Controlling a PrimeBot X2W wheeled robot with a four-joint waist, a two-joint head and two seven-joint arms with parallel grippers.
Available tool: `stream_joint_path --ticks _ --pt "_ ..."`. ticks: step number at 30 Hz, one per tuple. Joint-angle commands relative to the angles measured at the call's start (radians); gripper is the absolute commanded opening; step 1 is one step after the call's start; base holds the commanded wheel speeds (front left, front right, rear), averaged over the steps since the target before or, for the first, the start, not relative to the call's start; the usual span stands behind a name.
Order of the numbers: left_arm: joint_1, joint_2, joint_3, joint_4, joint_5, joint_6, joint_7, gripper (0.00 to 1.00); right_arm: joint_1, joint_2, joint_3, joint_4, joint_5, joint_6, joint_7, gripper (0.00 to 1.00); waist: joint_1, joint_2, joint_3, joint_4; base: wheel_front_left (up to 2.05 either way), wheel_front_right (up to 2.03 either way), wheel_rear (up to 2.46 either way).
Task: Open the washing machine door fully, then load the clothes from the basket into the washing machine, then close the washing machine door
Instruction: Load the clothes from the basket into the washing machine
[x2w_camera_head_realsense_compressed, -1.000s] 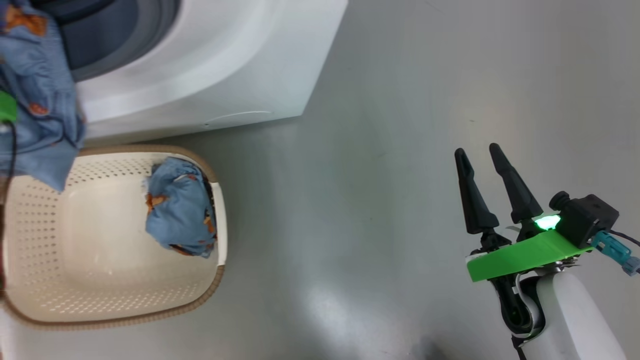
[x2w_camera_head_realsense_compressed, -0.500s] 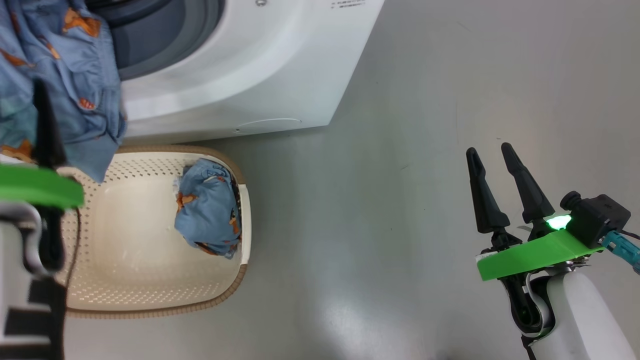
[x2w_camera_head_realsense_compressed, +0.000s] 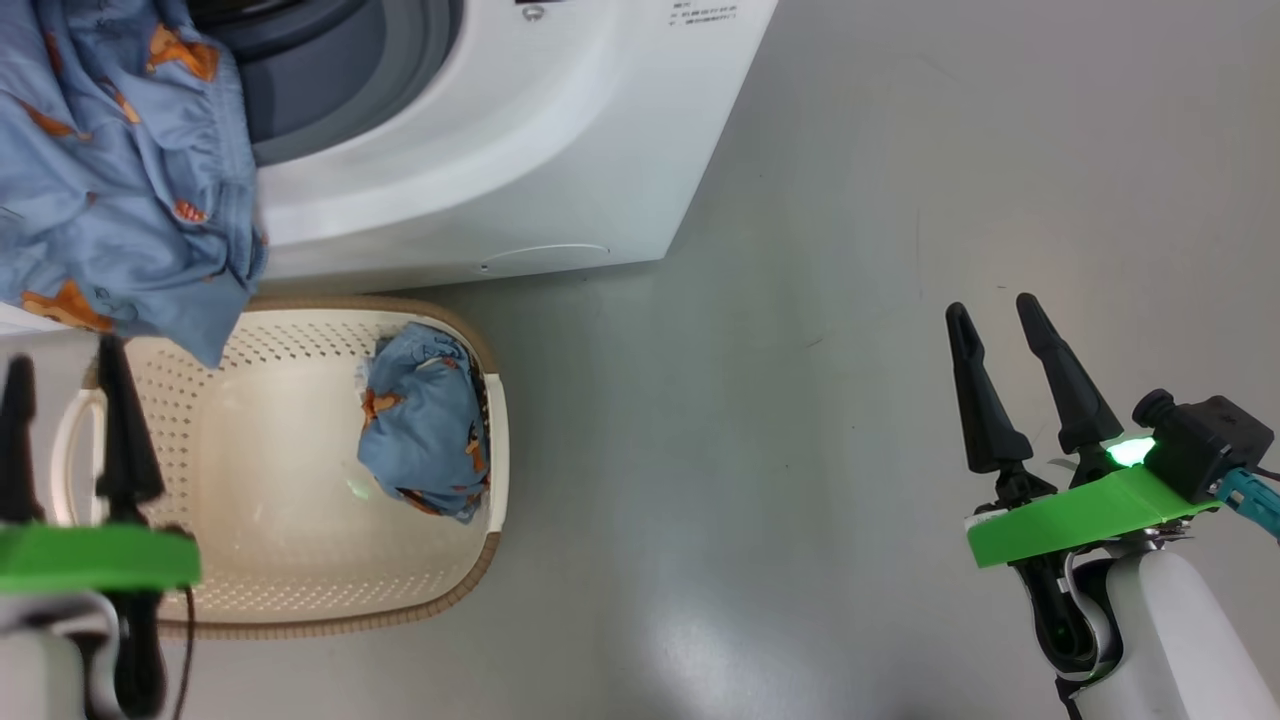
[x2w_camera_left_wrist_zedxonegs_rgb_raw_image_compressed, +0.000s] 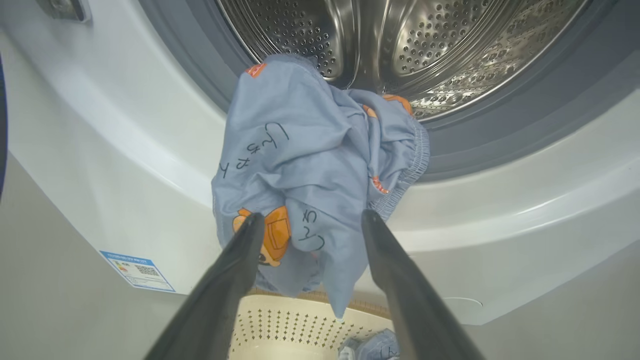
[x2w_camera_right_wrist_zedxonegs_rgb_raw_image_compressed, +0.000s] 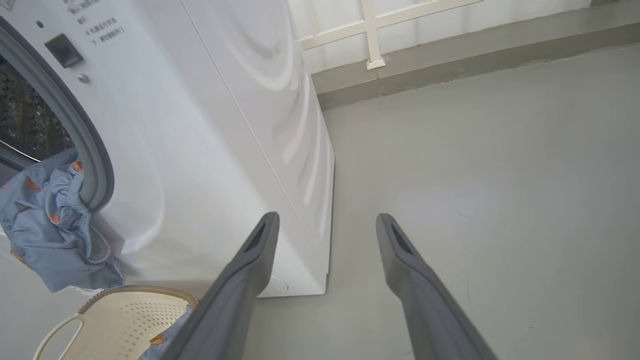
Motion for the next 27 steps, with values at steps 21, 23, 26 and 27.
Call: stream_joint_path --ticks 21,23,26,27 --pt "0.092 -0.017 0.069 -0.098 0.027 -0.002 -0.005 1.00 0.024 0.001 0.015 -0.026 -0.004 0.003 -0.012 1.00 0.0000 0.0000 0.012 -0.007 0.00 0.00 0.00" --pt "0.070 -0.006 0.064 -0.071 0.029 -0.002 -0.005 1.00 0.023 0.003 0.017 -0.026 -0.005 0.003 -0.012 1.00 0.0000 0.0000 0.015 -0.006 0.00 0.00 0.00" --pt "0.034 0.007 0.054 -0.032 0.021 -0.002 -0.005 1.00 0.019 0.005 0.023 -0.025 -0.006 0.003 -0.012 1.00 0.0000 0.0000 0.021 -0.008 0.00 0.00 0.00" --pt "0.022 0.014 0.049 -0.018 0.020 -0.002 -0.005 1.00 0.018 0.006 0.025 -0.025 -0.006 0.003 -0.012 1.00 0.0000 0.0000 0.023 -0.009 0.00 0.00 0.00"
